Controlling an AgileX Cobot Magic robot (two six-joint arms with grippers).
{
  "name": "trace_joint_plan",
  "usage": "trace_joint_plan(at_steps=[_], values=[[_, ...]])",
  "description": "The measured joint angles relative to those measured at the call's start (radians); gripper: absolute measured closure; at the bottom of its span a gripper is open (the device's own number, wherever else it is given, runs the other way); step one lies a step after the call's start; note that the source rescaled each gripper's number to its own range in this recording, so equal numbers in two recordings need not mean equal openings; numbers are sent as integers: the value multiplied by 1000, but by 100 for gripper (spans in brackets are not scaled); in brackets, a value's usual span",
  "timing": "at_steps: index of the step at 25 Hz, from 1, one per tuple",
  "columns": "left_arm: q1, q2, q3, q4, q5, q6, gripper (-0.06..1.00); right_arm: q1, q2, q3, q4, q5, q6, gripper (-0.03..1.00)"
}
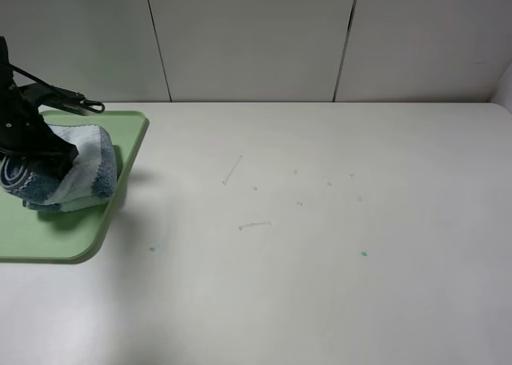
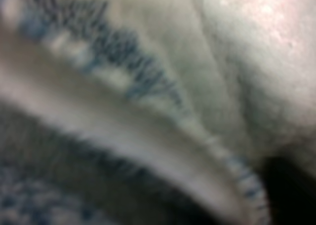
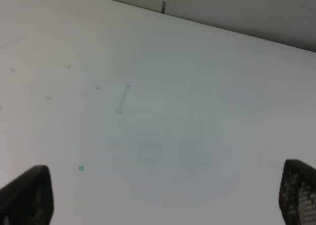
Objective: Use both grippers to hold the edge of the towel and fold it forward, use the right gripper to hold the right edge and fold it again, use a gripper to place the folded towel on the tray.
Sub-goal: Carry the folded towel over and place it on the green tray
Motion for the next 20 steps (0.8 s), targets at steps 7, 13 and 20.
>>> trace_joint_plan(at_steps=[7,13,20], values=[[13,-51,2,0,2,4,-5,0,0,0,0,0,0,-3],[47,-139,9,0,24,4,-5,0,0,0,0,0,0,-3],[65,-229,9,0,98,5,-5,0,0,0,0,0,0,-3]])
